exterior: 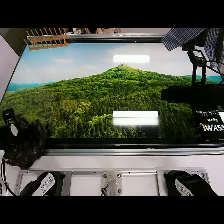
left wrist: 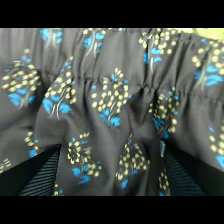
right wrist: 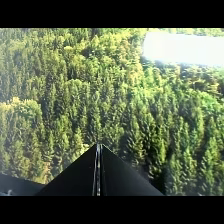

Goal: Fold the clothes and pants, and hang the long-sleeved shirts on hangers.

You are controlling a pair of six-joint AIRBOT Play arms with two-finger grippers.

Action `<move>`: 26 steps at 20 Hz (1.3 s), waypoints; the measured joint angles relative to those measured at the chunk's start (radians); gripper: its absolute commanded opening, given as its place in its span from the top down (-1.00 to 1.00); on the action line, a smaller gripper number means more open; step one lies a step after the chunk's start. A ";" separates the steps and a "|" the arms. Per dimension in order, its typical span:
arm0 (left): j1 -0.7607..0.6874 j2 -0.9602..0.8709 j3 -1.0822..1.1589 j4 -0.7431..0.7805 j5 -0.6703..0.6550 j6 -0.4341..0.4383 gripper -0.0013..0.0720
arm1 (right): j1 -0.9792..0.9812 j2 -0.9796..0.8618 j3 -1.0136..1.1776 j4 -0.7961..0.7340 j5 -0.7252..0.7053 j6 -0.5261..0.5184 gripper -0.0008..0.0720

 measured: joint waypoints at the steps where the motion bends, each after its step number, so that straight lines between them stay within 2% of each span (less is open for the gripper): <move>1: 0.003 -0.030 0.011 0.000 -0.005 0.000 -0.73 | 0.000 0.000 0.000 0.000 0.000 0.000 0.96; 2: 0.005 -0.064 0.028 0.000 -0.018 -0.005 0.03 | 0.000 0.000 0.000 0.000 0.000 0.000 0.96; 3: 0.006 -0.096 0.048 0.001 -0.040 -0.008 0.69 | 0.000 0.000 0.000 0.000 0.000 0.000 0.96; 4: 0.007 -0.123 0.071 0.001 -0.062 -0.015 0.94 | 0.000 0.000 0.000 0.000 0.000 0.000 0.96; 7: 0.007 -0.148 0.152 -0.043 -0.134 -0.022 0.94 | 0.000 0.000 0.000 0.000 0.000 0.000 0.96; 10: -0.041 -0.079 0.274 -0.175 -0.172 0.003 0.94 | 0.000 0.000 0.000 0.000 0.000 0.000 0.96; 12: -0.194 0.035 0.442 -0.307 -0.182 0.030 0.94 | 0.000 0.000 0.000 0.000 0.008 0.000 0.96; 13: -0.329 0.093 0.554 -0.354 -0.180 0.039 0.94 | 0.000 -0.002 0.000 0.000 0.022 0.000 0.96; 17: -0.650 0.134 0.809 -0.402 -0.150 0.043 0.94 | 0.000 -0.002 0.001 0.004 0.079 0.003 0.96; 22: -0.967 0.013 1.112 -0.420 -0.099 0.033 0.94 | -0.048 0.029 0.054 -0.043 0.187 0.004 0.96; 26: -1.071 -0.129 1.255 -0.423 -0.093 -0.014 0.94 | -0.175 0.090 0.098 -0.119 0.279 0.009 0.96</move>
